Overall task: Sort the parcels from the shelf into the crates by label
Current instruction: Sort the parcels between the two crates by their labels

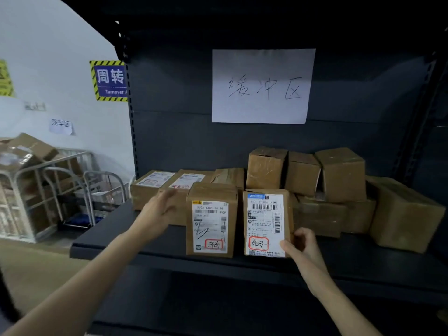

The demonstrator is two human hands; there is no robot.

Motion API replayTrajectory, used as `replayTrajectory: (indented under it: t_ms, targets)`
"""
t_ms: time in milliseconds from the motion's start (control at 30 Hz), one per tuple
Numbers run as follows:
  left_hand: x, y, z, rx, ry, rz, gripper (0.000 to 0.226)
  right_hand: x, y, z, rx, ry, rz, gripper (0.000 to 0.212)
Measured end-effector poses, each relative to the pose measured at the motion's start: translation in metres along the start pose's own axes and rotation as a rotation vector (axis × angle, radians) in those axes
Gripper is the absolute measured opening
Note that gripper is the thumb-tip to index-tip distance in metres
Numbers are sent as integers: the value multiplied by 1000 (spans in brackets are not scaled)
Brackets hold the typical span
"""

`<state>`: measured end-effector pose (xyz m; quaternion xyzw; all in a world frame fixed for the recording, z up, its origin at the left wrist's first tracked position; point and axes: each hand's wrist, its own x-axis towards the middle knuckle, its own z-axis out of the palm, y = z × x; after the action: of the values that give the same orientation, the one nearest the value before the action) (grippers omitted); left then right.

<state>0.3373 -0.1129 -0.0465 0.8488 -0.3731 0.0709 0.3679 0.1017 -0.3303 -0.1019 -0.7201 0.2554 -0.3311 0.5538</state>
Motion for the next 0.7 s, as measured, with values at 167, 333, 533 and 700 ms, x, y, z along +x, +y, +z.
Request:
replayTrajectory:
  t_ms: [167,333,533,700]
  targets:
    - [-24,-17,26,83,-226,17,62,-2,5,10,-30,-45,2,57]
    - [-32,-20,37,137,-298,36,69,-1,5,14,-206,-98,-29,66]
    - [-30,-21,44,210,-352,28,73,1,10,12,-519,-120,-96,73]
    - [-28,-19,51,166,-356,11,72,4,8,15,-599,-151,-92,73]
